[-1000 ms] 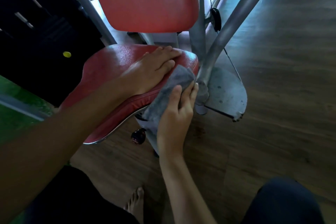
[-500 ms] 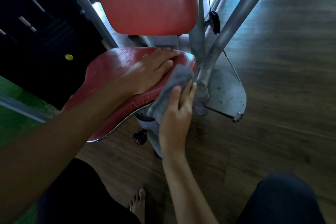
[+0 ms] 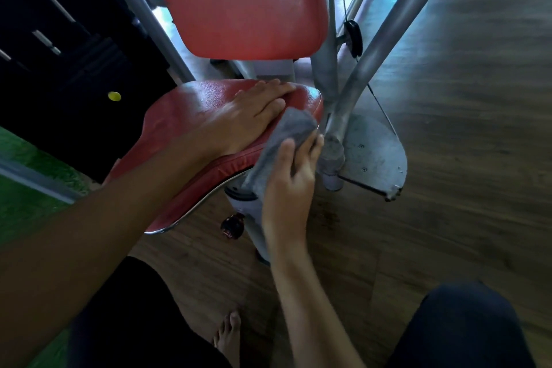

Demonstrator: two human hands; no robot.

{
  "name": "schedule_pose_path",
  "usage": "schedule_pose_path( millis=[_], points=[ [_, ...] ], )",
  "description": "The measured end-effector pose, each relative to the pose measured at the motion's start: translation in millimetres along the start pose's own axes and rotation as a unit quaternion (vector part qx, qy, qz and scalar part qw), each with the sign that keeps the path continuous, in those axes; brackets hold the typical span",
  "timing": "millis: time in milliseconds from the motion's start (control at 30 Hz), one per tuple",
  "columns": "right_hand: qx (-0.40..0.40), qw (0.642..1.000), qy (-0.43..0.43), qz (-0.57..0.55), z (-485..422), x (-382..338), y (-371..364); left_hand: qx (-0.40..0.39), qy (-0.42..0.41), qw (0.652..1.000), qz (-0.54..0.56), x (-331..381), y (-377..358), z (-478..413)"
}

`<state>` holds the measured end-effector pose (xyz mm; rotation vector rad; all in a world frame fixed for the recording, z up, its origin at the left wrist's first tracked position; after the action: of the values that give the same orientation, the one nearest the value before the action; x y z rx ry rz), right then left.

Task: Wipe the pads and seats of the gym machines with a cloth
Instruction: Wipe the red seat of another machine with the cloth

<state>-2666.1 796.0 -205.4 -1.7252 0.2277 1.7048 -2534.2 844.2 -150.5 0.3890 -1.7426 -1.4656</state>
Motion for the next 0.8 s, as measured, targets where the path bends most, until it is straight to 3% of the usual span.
schedule_pose_path(
  millis=[100,300,400,500,733,800],
  points=[
    [0.013,1.0,-0.024,0.007,-26,-3,9,-0.009,-0.006,1.0,-0.001,-1,0,-2],
    [-0.028,0.999,-0.02,0.009,7,2,7,0.0,0.002,1.0,0.001,-1,0,-1],
    [0.003,0.999,-0.014,0.046,-15,2,11,-0.002,0.002,1.0,-0.008,1,0,0],
    [-0.019,0.996,0.005,0.084,16,8,9,0.001,-0.007,1.0,-0.008,0,-1,1],
    [0.023,0.998,-0.016,0.061,-13,0,12,-0.015,-0.009,1.0,-0.019,-3,-2,-3],
    [0.0,0.998,-0.013,0.061,6,2,10,-0.009,-0.006,1.0,-0.019,-4,-2,-2]
  ],
)
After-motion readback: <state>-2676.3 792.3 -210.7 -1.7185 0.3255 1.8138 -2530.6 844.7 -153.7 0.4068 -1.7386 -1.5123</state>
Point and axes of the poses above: each hand's wrist, its own z-axis away from the middle knuckle, its own y-axis out of the back of the hand, x = y × z, the point moved 2 cm from there along -z, towards the middle knuckle
